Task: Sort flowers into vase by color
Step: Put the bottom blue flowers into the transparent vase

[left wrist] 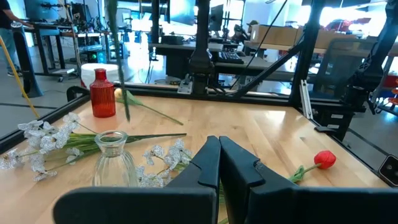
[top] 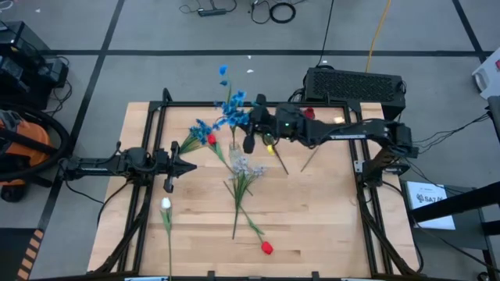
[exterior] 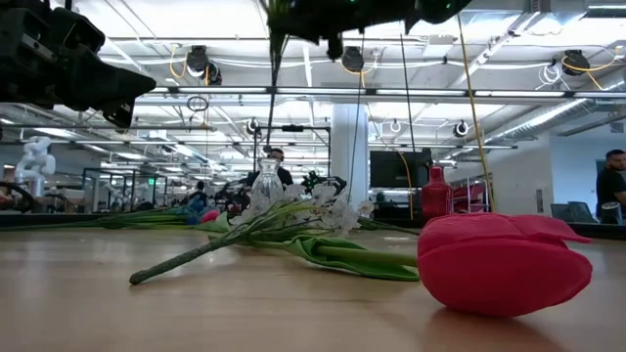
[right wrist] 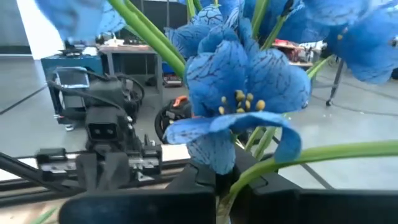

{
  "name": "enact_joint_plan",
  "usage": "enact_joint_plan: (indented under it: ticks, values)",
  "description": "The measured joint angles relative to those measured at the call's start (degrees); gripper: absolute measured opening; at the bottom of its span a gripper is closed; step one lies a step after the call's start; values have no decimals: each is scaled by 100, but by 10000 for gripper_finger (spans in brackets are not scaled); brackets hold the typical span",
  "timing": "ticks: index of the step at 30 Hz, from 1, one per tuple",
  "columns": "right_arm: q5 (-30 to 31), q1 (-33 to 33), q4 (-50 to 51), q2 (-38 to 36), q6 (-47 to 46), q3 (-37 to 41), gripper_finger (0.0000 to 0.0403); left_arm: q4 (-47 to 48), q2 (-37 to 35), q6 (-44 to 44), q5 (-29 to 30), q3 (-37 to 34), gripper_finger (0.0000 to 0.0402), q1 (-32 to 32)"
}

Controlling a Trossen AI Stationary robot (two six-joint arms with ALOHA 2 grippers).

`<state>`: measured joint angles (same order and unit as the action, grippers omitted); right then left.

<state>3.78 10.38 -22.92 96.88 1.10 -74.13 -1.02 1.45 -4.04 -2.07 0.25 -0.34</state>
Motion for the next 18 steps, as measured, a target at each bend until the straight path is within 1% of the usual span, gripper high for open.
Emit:
enact_joint_plan:
  ticks: [3, 8, 18]
  values:
    - [-230, 57, -332, 223, -37, 1, 0, 0, 0, -1, 2, 2, 9, 0]
    - [-269, 60, -366, 442, 51, -4, 0, 0, 2, -2, 5, 0, 8, 0]
    - [-261, 92, -496, 361, 175, -2, 0, 0, 0, -2, 9, 2, 9, 0]
